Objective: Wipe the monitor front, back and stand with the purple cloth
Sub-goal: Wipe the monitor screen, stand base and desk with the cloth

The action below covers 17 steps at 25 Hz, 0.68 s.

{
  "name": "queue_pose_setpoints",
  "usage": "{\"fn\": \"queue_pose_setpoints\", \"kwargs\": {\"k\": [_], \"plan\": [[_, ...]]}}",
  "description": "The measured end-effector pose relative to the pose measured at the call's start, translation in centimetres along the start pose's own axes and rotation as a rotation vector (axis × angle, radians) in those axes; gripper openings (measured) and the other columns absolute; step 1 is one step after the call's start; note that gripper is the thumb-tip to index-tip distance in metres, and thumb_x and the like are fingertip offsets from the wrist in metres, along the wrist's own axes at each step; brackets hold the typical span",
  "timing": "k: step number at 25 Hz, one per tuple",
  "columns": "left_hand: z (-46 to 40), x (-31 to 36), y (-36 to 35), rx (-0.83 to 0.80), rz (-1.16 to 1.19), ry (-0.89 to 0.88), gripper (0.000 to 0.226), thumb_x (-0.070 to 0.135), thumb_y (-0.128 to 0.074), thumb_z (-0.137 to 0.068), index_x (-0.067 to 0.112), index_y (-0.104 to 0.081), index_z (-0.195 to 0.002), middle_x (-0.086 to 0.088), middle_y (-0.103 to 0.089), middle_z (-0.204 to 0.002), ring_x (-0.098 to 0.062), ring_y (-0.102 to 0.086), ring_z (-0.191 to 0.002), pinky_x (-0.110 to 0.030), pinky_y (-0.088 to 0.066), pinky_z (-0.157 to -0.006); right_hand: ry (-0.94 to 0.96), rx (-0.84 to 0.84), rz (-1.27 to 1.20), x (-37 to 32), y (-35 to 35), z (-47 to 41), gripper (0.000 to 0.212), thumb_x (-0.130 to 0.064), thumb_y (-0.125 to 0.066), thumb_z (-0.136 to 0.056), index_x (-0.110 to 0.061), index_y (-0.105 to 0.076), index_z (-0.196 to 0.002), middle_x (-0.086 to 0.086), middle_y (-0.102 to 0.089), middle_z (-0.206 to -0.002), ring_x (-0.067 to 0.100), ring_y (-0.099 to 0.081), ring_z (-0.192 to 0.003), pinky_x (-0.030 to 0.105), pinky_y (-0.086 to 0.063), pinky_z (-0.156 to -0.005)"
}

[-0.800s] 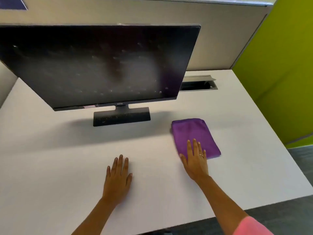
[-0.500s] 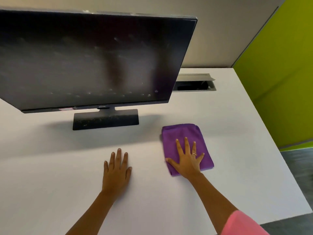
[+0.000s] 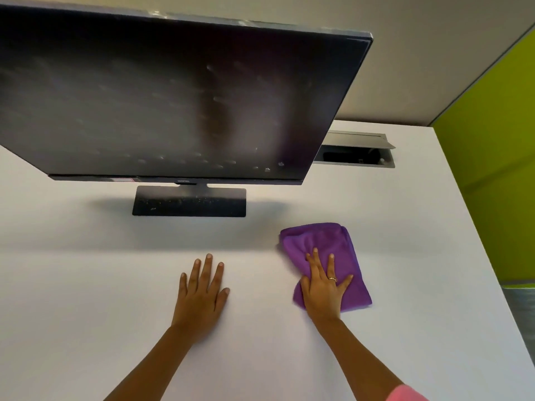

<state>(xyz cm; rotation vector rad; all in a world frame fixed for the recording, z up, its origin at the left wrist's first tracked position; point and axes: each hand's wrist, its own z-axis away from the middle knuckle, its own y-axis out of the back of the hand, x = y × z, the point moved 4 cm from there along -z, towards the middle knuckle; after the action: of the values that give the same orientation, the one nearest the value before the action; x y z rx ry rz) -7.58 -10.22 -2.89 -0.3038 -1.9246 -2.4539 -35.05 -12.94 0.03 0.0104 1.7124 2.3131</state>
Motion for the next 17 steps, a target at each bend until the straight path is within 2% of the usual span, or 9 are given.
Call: {"fn": "queue_pose_setpoints", "kwargs": {"k": [2, 4, 6, 8, 9, 11, 12, 14, 17], "plan": [[0.0, -0.2, 0.0, -0.024, 0.000, -0.001, 0.062, 0.050, -0.020, -0.097, 0.015, -0.026, -0.148, -0.015, -0.026, -0.154, -0.035, -0.022, -0.140, -0.053, -0.028, -0.104, -0.079, 0.053, -0.144, -0.3, 0.8, -0.1, 0.054, -0.036, -0.028, -0.092, -0.020, -0.038, -0.142, 0.014, -0.052, -0.137, 0.034, -0.054, -0.121, 0.072, -0.026, -0.099], [0.0, -0.3, 0.1, -0.052, 0.005, -0.031, 0.061, 0.051, -0.017, -0.098, 0.015, -0.030, -0.145, -0.016, -0.033, -0.151, -0.038, -0.032, -0.137, -0.052, -0.032, -0.101, -0.160, 0.096, -0.243, -0.9, 1.7, -0.1, 0.049, -0.029, -0.029, -0.099, -0.020, -0.026, -0.147, 0.013, -0.043, -0.144, 0.032, -0.053, -0.122, 0.059, -0.016, -0.111], [0.1, -0.7, 0.5, -0.108, 0.036, -0.044, 0.060, 0.049, -0.012, -0.099, 0.013, -0.036, -0.141, -0.016, -0.038, -0.147, -0.040, -0.044, -0.129, -0.050, -0.038, -0.097, -0.166, 0.143, -0.365, -2.4, 2.7, 0.4, 0.049, -0.024, -0.034, -0.099, -0.020, -0.026, -0.147, 0.012, -0.047, -0.141, 0.032, -0.054, -0.119, 0.053, -0.020, -0.112], [0.1, -1.0, 1.6, -0.130, 0.129, -0.049, 0.068, 0.051, -0.006, -0.099, 0.009, -0.042, -0.138, -0.012, -0.034, -0.146, -0.039, -0.049, -0.125, -0.047, -0.039, -0.096, -0.173, 0.201, -0.541, -4.1, 4.3, 1.0, 0.040, -0.024, -0.038, -0.097, -0.016, -0.040, -0.136, 0.014, -0.060, -0.118, 0.031, -0.058, -0.098, 0.050, -0.041, -0.099], [0.2, -1.2, 2.6, -0.131, 0.213, -0.046, 0.079, 0.059, 0.000, -0.095, 0.008, -0.040, -0.141, -0.006, -0.026, -0.147, -0.036, -0.044, -0.130, -0.043, -0.033, -0.101, -0.191, 0.204, -0.623, -5.1, 5.1, 1.4, 0.032, -0.025, -0.039, -0.097, -0.012, -0.046, -0.125, 0.011, -0.061, -0.105, 0.027, -0.056, -0.088, 0.046, -0.048, -0.088], [0.2, -2.4, 4.9, -0.033, 0.442, -0.009, 0.103, 0.079, 0.009, -0.077, 0.015, -0.028, -0.148, 0.006, -0.014, -0.150, -0.021, -0.025, -0.142, -0.034, -0.019, -0.111, -0.262, 0.187, -0.868, -8.2, 6.6, 2.4, 0.023, -0.027, -0.037, -0.099, -0.013, -0.055, -0.102, 0.005, -0.058, -0.085, 0.020, -0.054, -0.076, 0.031, -0.051, -0.072], [0.1, -2.5, 5.7, -0.082, 0.630, 0.054, 0.107, 0.087, 0.004, -0.069, 0.021, -0.025, -0.149, 0.009, -0.017, -0.152, -0.016, -0.022, -0.142, -0.030, -0.019, -0.112, -0.302, 0.176, -1.000, -9.6, 7.0, 2.6, 0.024, -0.028, -0.036, -0.101, -0.017, -0.056, -0.093, 0.002, -0.058, -0.078, 0.018, -0.055, -0.073, 0.022, -0.049, -0.065], [0.5, -3.0, 8.9, -0.192, 0.988, 0.112, 0.104, 0.093, -0.021, -0.064, 0.030, -0.029, -0.145, 0.012, -0.038, -0.145, -0.013, -0.036, -0.136, -0.027, -0.031, -0.106, -0.324, 0.165, -1.100, -13.9, 7.9, 3.4, 0.025, -0.032, -0.036, -0.100, -0.018, -0.056, -0.093, -0.001, -0.059, -0.075, 0.017, -0.060, -0.075, 0.014, -0.046, -0.060], [0.6, -2.4, 13.1, -0.373, 1.207, 0.048, 0.066, 0.068, -0.039, -0.081, 0.034, -0.039, -0.137, 0.017, -0.044, -0.133, -0.011, -0.044, -0.127, -0.030, -0.038, -0.103, -0.360, 0.073, -1.273, -19.9, 8.0, 4.5, 0.036, -0.038, -0.034, -0.099, -0.010, -0.056, -0.106, 0.002, -0.061, -0.083, 0.013, -0.058, -0.075, 0.014, -0.045, -0.060]]}}
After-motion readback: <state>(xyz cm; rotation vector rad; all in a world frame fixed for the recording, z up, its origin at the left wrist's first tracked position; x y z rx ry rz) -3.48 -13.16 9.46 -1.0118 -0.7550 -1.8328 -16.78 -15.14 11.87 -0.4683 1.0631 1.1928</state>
